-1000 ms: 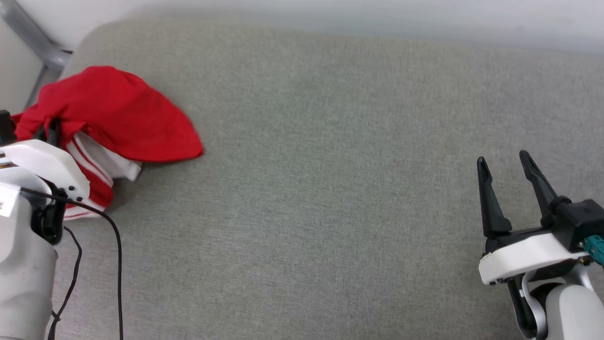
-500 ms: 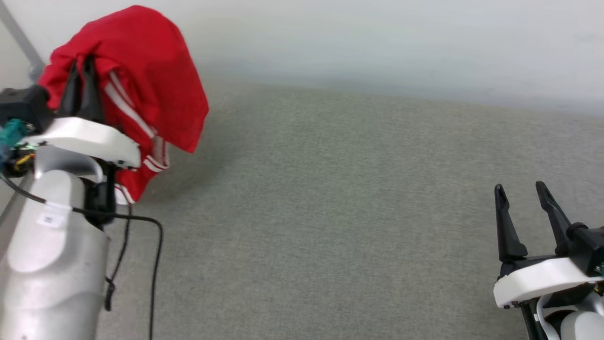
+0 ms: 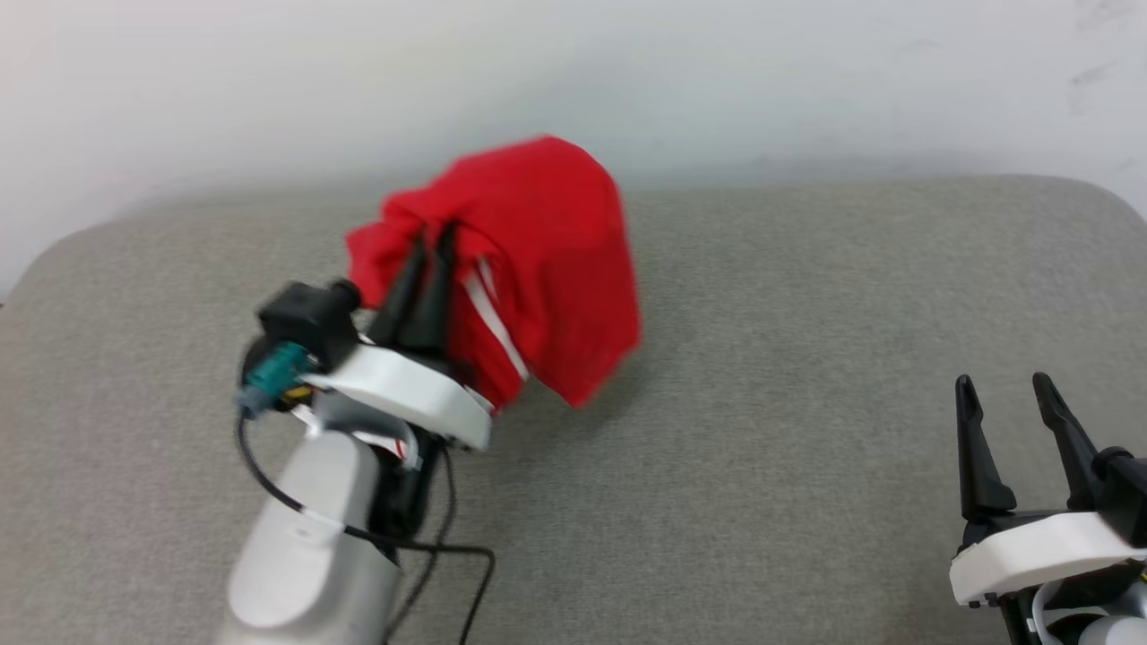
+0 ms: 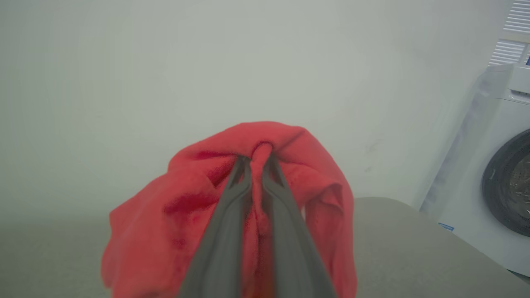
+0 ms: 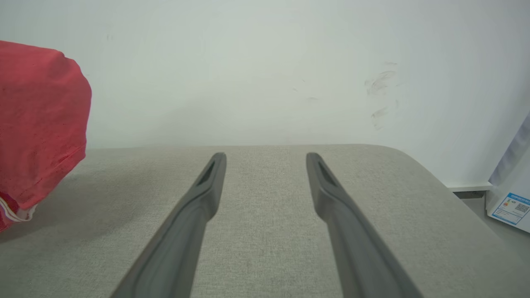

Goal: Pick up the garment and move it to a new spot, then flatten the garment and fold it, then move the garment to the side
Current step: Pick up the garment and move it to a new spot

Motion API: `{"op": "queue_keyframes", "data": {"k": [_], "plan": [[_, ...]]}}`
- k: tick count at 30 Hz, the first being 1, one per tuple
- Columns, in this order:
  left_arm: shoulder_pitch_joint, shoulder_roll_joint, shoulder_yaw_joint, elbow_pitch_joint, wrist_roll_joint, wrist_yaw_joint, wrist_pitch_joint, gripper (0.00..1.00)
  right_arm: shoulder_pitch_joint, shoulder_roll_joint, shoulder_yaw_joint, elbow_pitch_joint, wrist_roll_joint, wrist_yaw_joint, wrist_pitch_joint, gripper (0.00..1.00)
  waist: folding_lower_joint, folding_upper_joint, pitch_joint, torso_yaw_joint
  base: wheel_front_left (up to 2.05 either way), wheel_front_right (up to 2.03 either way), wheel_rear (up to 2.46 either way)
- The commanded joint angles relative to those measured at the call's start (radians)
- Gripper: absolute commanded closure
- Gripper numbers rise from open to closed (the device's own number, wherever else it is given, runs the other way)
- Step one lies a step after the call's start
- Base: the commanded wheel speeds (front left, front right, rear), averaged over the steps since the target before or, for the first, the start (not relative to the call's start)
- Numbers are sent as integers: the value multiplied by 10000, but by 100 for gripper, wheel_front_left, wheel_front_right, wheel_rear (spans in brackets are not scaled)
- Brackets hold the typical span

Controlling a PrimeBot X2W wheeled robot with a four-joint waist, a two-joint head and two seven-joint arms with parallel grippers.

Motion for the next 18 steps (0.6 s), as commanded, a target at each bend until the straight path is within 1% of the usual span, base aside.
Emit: {"op": "queue_keyframes", "data": {"k": [1,5,8,10,13,17,18], "plan": [[318,-116,-224,-73,-50,-109,84,100,85,4,-8,-41,30,-3,-7,0,1,-1,115,-334,0,0,0],[1134,-404,-1157,-201,-164,-290,443,100,-1,6,32,-30,132,-3,-68,0,1,-1,380,-625,0,0,0],[1839,-542,-1692,-225,-319,-323,705,100,-83,4,47,-40,226,-3,-149,0,1,-1,657,-729,0,0,0],[2292,-586,-1834,-170,-448,-193,839,100,-156,4,63,-18,238,-3,-203,0,1,-1,856,-756,0,0,0],[2887,-637,-2121,-51,-553,-122,1071,100,-290,4,84,33,261,-3,-302,0,1,-1,1160,-714,0,0,0],[3257,-556,-2458,142,-432,-168,1241,100,-454,4,119,112,237,-5,-385,0,1,-1,1374,-618,0,0,0],[3259,-505,-2575,153,-284,-173,1235,93,-480,4,114,146,215,-3,-407,0,1,-1,1379,-583,0,0,0]]}}
